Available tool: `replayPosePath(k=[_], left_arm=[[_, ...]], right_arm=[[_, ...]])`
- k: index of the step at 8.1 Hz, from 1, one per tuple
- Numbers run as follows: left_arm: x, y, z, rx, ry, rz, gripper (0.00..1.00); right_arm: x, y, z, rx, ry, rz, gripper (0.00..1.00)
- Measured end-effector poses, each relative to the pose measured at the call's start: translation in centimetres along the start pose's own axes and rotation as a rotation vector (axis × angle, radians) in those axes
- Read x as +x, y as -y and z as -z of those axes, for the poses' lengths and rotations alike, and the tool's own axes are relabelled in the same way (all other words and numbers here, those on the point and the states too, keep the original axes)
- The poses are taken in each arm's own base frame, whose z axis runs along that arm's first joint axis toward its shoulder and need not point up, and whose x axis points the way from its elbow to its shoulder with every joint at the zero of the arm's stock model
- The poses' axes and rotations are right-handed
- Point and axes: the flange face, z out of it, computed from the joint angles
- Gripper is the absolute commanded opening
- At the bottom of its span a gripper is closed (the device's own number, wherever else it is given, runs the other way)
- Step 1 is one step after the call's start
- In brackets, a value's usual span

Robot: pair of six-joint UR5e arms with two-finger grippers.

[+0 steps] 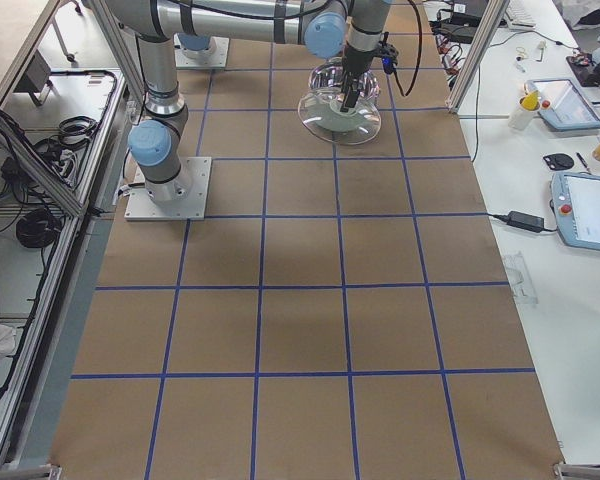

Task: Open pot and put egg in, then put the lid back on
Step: 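Close the left gripper around the egg in the pink bowl, then lift the egg with the left gripper and carry it over the pot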

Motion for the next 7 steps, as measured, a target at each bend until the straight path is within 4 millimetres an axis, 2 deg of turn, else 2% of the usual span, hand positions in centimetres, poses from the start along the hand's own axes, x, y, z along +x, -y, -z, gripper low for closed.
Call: replayPosePath(k=[2,3,5,7], left_arm=[[-0.6,-0.5,2.6,0.013,-0.034,0.044,0.00],[-0.5,-1.7,3.5,-0.009,-0.055,0.085,0.00],[-0.5,-6.1,6.2,-0.067,-0.112,0.145,0.00],[-0.8,-12.2,9.1,-0.131,-0.162,0.183,0.00]], right_arm=[[0.0,0.0,0.0,0.001,0.000,-0.002,0.00],[0.0,0.0,0.0,0.002,0.001,-0.002,0.00],[0.0,0.1,0.0,0.006,0.001,-0.001,0.00],[0.0,0.2,0.0,0.007,0.000,-0.001,0.00]])
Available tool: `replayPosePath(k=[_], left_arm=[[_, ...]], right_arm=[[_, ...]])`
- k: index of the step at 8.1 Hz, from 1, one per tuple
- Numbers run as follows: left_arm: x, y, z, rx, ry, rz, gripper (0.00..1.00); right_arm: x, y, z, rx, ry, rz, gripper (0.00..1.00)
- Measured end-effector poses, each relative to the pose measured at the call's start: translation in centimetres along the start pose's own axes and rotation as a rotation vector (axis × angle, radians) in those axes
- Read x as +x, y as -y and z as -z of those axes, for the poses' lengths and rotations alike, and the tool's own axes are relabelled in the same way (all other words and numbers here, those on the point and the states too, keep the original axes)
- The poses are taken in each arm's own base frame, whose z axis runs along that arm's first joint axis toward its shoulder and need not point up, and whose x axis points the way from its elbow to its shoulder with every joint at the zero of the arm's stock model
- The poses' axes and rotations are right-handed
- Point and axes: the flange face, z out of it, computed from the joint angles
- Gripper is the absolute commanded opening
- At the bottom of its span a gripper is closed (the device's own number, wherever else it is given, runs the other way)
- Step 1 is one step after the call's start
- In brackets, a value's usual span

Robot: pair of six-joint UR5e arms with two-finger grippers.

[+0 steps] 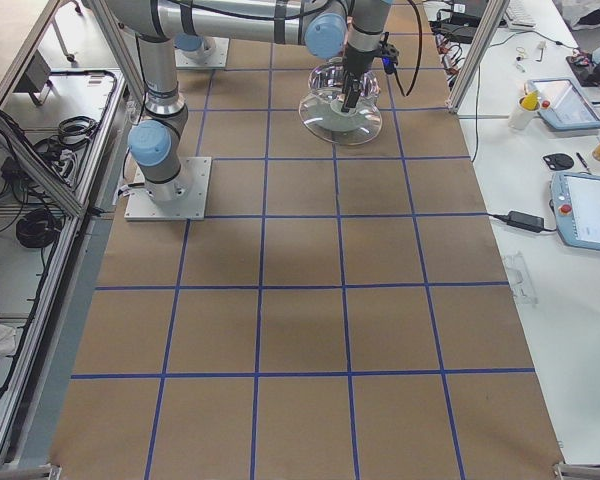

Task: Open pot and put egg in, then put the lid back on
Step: 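Lift the egg with the left gripper and carry it over the pot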

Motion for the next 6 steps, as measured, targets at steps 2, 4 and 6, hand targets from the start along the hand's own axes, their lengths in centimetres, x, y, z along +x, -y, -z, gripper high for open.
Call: replayPosePath(k=[2,4,6], left_arm=[[-1.4,-6.8,0.8,-0.102,-0.009,0.053,0.00],[-2.8,-12.6,0.8,-0.200,0.012,0.126,0.00],[-4.0,-17.0,0.1,-0.262,0.055,0.186,0.07]], right_arm=[[0.0,0.0,0.0,0.001,0.000,0.000,0.00],[0.0,0.0,0.0,0.001,0.000,0.000,0.00],[0.0,0.0,0.0,0.001,0.000,0.001,0.00]])
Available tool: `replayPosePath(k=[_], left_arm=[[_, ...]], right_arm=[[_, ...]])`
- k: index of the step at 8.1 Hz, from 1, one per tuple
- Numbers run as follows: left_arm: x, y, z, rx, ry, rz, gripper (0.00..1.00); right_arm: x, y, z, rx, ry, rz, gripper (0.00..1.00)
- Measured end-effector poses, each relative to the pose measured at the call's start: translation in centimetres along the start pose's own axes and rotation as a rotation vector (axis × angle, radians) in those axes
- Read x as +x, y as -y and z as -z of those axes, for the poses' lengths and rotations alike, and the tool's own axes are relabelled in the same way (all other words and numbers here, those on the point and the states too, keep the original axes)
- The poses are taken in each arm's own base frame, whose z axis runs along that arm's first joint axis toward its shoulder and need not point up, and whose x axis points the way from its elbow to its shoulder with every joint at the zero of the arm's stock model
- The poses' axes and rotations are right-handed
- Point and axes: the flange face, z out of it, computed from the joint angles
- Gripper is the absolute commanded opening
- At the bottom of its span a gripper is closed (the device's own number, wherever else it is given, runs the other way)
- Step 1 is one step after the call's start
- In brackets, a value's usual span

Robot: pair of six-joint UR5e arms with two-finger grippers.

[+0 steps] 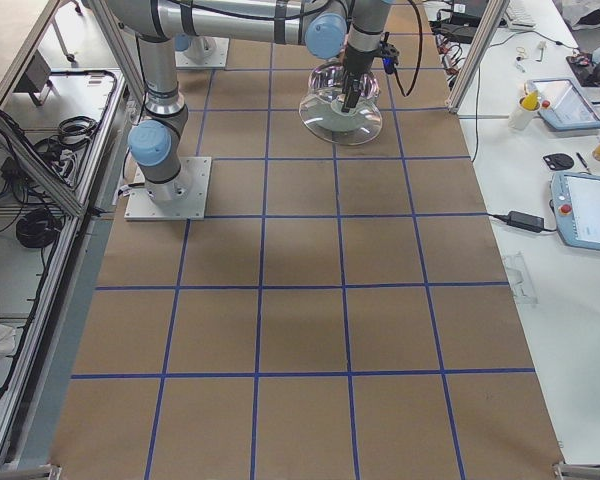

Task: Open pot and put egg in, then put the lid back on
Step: 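Lift the egg with the left gripper and carry it over the pot, then lower the egg into the pot and open the left gripper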

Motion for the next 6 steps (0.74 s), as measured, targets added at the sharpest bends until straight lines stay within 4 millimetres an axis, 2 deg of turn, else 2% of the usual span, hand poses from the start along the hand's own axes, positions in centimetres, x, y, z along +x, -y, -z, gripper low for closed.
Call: replayPosePath(k=[1,3,4,5,6], left_arm=[[-0.4,-1.1,-1.2,-0.013,0.017,0.021,0.15],[-1.0,-2.4,-4.9,-0.006,0.068,0.028,0.39],[-1.2,-2.5,-6.2,0.003,0.090,0.026,0.41],[-1.3,-2.5,-6.8,0.012,0.102,0.023,0.64],[-1.3,-2.6,-6.9,0.015,0.104,0.018,0.95]], right_arm=[[0.0,0.0,0.0,-0.001,0.000,0.001,0.00],[0.0,0.0,-0.1,-0.001,0.000,0.001,0.00],[0.0,0.0,-0.1,-0.001,0.000,0.001,0.00],[0.0,0.0,0.0,-0.001,0.000,0.001,0.00],[0.0,0.0,0.0,-0.001,0.000,0.001,0.00]])
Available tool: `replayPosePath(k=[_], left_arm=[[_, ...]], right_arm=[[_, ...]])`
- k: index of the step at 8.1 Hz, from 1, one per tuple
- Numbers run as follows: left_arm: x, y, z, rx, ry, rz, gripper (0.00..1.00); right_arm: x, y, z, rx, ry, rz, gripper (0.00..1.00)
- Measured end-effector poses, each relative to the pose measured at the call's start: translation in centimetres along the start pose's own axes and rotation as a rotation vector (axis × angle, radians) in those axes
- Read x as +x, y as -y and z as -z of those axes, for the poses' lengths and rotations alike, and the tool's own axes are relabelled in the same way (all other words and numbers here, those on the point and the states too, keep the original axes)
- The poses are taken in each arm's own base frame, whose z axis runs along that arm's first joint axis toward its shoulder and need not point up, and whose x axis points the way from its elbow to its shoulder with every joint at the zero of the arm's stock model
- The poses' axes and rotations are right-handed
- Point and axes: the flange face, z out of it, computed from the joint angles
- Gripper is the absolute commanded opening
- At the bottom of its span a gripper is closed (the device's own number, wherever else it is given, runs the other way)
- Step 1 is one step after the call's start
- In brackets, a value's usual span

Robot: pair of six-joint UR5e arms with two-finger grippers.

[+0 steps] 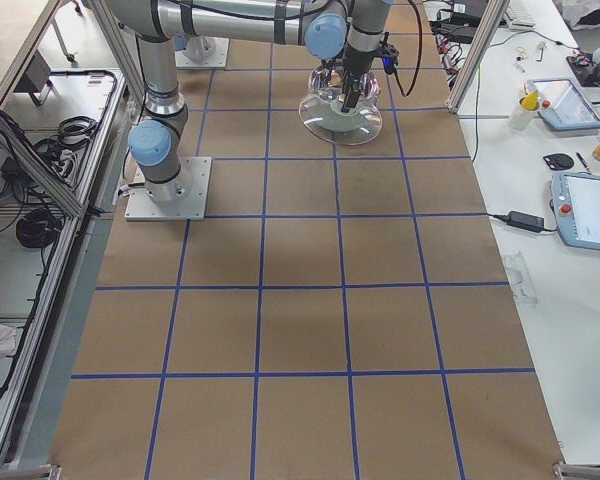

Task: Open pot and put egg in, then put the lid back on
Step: 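Lower the egg into the pot and open the left gripper, then withdraw the left gripper while the right gripper carries the lid toward the pot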

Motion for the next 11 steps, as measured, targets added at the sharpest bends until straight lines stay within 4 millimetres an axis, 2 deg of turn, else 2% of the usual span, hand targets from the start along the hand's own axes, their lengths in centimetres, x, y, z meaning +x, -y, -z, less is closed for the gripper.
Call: replayPosePath(k=[1,4,5,7,9,10,11], left_arm=[[-0.1,-0.1,0.3,0.000,-0.004,-0.004,1.00],[-0.6,-0.6,1.9,-0.013,-0.028,-0.047,1.00],[-1.3,-0.9,3.6,-0.021,-0.053,-0.134,1.00],[-2.3,-0.3,8.5,-0.002,-0.120,-0.466,1.00],[-2.4,2.5,14.3,0.109,-0.209,-0.818,1.00],[-2.3,4.1,16.7,0.167,-0.236,-0.989,1.00],[-2.1,5.7,18.8,0.216,-0.253,-1.148,1.00]], right_arm=[[0.0,0.0,0.0,0.000,0.000,0.000,0.00],[0.0,0.0,0.0,0.001,0.000,-0.001,0.00],[0.0,0.0,0.0,0.001,0.000,-0.002,0.00],[0.0,0.0,0.2,0.007,0.002,-0.011,0.00],[-0.5,0.0,1.3,0.040,0.016,-0.076,0.00],[-1.2,0.1,1.7,0.064,0.030,-0.091,0.00],[-2.8,0.5,1.8,0.097,0.046,-0.094,0.00]])
